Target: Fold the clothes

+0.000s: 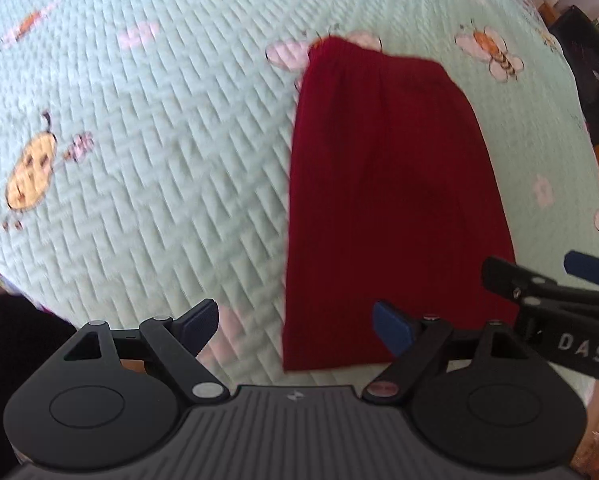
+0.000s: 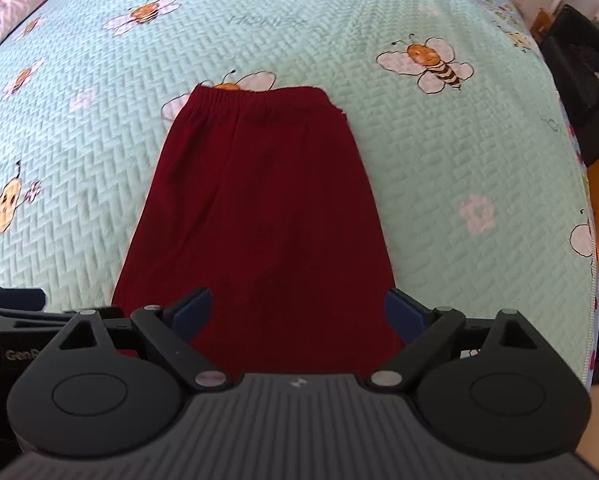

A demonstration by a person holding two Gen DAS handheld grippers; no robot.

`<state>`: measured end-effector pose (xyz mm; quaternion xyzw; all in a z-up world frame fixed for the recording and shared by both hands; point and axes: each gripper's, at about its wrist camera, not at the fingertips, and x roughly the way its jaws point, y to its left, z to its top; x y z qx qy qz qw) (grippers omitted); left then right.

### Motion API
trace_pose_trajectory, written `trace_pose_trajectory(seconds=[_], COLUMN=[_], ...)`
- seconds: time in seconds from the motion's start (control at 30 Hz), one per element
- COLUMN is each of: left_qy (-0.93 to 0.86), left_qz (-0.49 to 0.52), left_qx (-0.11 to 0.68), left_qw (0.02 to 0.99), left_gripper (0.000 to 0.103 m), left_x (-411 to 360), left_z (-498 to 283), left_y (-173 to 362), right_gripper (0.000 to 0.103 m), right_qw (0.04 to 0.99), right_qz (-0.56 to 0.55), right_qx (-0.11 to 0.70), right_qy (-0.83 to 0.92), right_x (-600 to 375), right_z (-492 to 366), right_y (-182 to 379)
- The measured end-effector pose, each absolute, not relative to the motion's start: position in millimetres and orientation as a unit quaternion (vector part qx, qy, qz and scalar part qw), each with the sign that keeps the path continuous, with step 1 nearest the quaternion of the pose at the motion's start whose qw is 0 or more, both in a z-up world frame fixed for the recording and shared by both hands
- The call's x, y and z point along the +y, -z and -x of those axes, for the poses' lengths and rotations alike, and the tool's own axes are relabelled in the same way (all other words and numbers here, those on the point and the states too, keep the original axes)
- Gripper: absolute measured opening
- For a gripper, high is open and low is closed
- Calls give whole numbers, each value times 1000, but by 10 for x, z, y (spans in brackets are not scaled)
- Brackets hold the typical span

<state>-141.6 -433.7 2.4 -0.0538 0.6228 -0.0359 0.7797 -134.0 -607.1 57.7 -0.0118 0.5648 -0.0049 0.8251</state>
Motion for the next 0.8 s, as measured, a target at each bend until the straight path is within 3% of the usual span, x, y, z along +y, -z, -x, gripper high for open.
trace_pose_trajectory(seconds=[0.8], left_qy=[44], left_qz=[44], left_qx=[631], left_qw=[774], left_gripper=[87], left_x=[-4439], left_z=[1394], left_y=[-84], right_gripper=[93], right_qw=[818], right_qz=[9], right_qx=[576], right_qy=[-6], right_x=[-6130], right_z=[1324], right_y=[-696])
